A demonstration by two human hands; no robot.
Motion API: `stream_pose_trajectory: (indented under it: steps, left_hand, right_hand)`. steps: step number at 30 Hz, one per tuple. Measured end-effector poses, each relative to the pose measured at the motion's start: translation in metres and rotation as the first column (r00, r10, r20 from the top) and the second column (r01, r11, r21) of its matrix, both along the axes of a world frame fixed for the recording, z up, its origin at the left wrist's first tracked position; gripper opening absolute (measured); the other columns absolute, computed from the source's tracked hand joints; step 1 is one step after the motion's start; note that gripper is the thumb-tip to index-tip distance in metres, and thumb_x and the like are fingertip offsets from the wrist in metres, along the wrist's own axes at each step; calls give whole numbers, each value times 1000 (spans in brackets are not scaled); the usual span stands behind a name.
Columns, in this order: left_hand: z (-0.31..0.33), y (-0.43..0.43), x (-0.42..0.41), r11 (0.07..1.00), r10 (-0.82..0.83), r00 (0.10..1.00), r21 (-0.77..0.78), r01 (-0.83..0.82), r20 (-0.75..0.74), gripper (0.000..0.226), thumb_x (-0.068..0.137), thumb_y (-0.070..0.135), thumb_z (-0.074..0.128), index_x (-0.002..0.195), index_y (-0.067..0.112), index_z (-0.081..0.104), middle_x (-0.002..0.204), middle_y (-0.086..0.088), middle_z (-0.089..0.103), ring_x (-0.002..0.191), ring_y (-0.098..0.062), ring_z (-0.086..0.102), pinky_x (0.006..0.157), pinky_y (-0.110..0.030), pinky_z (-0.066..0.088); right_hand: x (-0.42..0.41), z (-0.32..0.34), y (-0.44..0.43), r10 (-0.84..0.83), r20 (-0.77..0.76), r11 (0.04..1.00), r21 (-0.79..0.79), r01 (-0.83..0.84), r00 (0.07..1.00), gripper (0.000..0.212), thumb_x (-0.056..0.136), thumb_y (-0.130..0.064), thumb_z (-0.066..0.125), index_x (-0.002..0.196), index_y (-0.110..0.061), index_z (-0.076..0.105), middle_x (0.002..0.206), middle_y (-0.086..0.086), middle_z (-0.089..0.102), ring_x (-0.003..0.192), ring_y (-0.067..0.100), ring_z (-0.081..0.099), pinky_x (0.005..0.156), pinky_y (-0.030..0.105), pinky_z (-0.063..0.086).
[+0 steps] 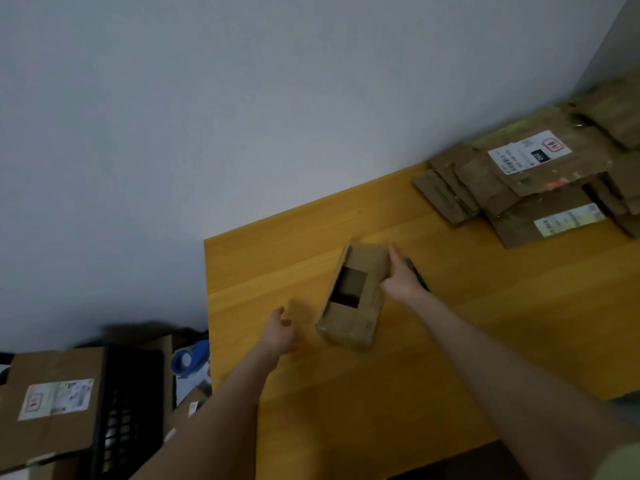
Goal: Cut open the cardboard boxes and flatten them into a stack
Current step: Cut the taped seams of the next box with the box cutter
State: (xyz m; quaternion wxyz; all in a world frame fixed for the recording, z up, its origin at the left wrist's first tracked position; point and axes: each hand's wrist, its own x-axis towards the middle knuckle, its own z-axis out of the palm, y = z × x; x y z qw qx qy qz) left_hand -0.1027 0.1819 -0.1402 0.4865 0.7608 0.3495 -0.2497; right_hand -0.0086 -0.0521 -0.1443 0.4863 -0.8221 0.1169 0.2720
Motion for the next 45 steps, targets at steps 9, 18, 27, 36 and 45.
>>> stream_pose_trajectory:
  steps: [9, 18, 27, 36, 45]
  left_hand:
    - [-2, -12, -11, 982, -174, 960, -31, 185, 218, 72, 75, 10, 81, 138, 14, 47, 127, -2, 58, 124, -26, 50, 97, -36, 48]
    - [45, -18, 31, 936, 346, 858, -198, -290, 379, 48, 98, 33, 54, 141, 23, 36, 107, -7, 58, 95, -29, 63, 64, -35, 56]
    - [57, -12, 35, 909, 198, 933, -412, -60, 301, 57, 76, 75, 43, 112, 34, 63, 109, 9, 65, 103, -12, 60, 85, -40, 57]
    - [32, 3, 34, 898, -187, 969, 428, 103, 159, 67, 93, 59, 46, 139, 10, 46, 127, -15, 61, 115, -33, 58, 94, -39, 48]
    - [22, -29, 50, 366, -804, 589, 715, 595, -78, 130, 65, 67, 73, 153, 23, -12, 162, -2, -10, 149, -26, -8, 117, -53, 1]
  right_hand:
    - [6, -2, -7, 139, 37, 987, -84, -135, 990, 79, 81, -19, 75, 147, -15, 31, 147, 8, 37, 132, 27, 39, 101, 36, 40]
    - [2, 28, -12, -227, -28, 937, 266, 226, 973, 65, 82, -46, 70, 138, -26, 43, 138, 3, 47, 105, 19, 55, 66, 27, 45]
    - [8, 47, -15, -218, -14, 899, 387, 206, 976, 76, 79, -43, 72, 145, -27, 38, 140, 2, 47, 119, 24, 50, 85, 34, 36]
    - [2, 26, 16, -226, 212, 974, 74, 215, 951, 47, 85, -36, 67, 128, -20, 59, 120, 1, 63, 96, 17, 60, 85, 36, 50]
    - [-12, 7, 47, 6, 181, 986, -164, 24, 983, 49, 98, -30, 48, 146, -22, 38, 138, 7, 53, 121, 29, 52, 94, 35, 45]
